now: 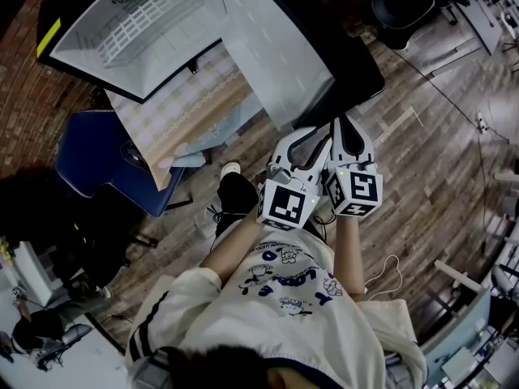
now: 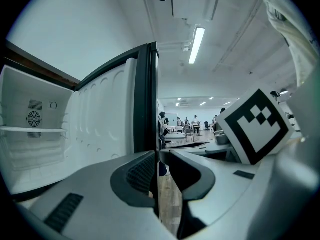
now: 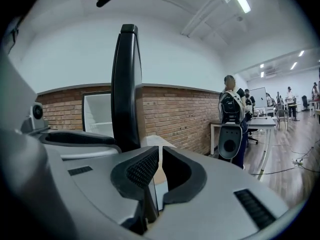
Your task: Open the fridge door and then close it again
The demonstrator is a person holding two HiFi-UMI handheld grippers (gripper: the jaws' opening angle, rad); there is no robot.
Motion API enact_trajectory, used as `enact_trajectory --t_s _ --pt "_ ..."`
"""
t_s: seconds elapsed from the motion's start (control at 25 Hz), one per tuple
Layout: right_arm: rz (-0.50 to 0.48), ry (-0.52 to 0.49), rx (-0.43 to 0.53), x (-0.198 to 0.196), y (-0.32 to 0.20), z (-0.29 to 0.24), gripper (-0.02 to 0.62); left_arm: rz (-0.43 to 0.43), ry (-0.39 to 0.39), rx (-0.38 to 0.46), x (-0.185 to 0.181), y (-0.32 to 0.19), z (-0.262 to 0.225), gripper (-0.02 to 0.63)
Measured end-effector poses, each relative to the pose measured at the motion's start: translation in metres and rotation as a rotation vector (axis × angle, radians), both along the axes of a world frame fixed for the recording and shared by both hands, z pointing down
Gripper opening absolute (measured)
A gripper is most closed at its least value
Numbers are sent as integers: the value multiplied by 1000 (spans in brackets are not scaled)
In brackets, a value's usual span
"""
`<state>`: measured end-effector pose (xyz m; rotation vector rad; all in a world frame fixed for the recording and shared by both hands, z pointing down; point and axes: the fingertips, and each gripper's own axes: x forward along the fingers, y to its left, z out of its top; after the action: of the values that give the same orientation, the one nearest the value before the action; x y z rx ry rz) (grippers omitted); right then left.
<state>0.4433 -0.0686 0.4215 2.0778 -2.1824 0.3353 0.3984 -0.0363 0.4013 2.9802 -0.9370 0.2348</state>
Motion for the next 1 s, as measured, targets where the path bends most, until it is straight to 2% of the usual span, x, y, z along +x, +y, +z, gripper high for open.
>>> enact_trajectory --t_s 0.48,1.0 --pt "-104 20 -4 -8 -3 1 43 -28 4 3 -1 -2 -2 97" --pt "-162 2 3 -18 -7 0 40 -42 0 10 -11 0 -3 97"
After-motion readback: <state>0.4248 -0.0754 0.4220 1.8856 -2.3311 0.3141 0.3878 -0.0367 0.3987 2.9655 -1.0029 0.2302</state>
